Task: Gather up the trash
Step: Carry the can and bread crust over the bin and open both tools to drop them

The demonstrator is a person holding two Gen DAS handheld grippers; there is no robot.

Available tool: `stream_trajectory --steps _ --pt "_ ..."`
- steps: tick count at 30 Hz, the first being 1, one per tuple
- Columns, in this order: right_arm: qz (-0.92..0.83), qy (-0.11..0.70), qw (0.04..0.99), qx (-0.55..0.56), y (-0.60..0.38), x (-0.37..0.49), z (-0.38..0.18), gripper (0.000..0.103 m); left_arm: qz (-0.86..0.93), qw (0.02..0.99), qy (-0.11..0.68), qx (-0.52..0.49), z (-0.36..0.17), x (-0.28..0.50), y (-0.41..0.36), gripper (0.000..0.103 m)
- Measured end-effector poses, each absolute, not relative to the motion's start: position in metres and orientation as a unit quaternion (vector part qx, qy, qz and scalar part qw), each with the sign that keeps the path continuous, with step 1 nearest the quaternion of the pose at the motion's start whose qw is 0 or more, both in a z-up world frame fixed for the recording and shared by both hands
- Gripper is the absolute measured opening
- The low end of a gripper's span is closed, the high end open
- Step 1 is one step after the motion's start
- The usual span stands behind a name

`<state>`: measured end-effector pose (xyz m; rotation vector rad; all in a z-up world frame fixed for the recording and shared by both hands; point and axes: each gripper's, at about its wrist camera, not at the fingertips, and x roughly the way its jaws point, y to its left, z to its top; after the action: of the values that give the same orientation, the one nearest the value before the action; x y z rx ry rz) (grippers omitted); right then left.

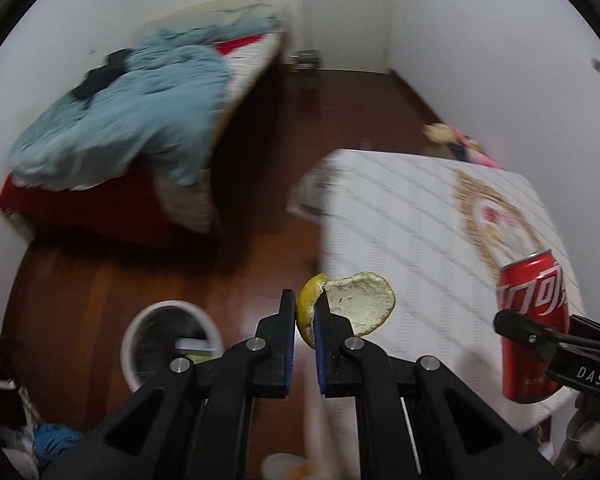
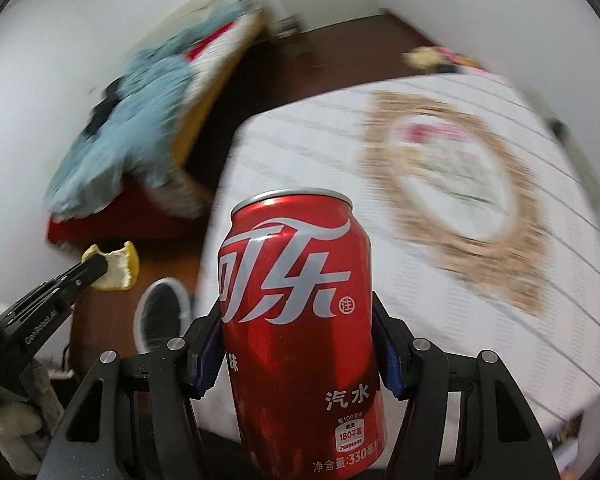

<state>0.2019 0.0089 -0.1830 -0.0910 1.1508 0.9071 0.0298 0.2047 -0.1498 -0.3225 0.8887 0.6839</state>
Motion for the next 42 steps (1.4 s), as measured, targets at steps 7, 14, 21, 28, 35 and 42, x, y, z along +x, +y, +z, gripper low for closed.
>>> stream_trajectory --steps 7,14,21,28,35,42 --pt "0.481 0.539 0.686 -0.085 0.161 0.129 -0.202 0.064 0.387 0.8 0.416 -0.191 -0.171 -0.042 0.292 0.006" --pt "0.487 0.581 0.64 -0.126 0.272 0.081 -0.261 0.064 0.415 0.767 0.424 -0.243 -0.218 -0.088 0.36 0.006" --pt "0.467 0.627 0.603 -0.156 0.34 0.049 -0.336 0.064 0.412 0.73 0.451 -0.308 -0.286 -0.12 0.405 0.006" --pt "0.451 0.656 0.578 -0.179 0.376 0.03 -0.396 0.065 0.4 0.694 0.482 -0.354 -0.343 -0.13 0.424 0.006" --pt "0.44 0.673 0.561 -0.197 0.403 0.029 -0.429 0.065 0.397 0.673 0.495 -0.381 -0.359 -0.137 0.432 0.009" --pt "0.45 0.676 0.549 -0.196 0.41 0.029 -0.432 0.094 0.433 0.657 0.492 -0.372 -0.351 -0.154 0.435 0.06"
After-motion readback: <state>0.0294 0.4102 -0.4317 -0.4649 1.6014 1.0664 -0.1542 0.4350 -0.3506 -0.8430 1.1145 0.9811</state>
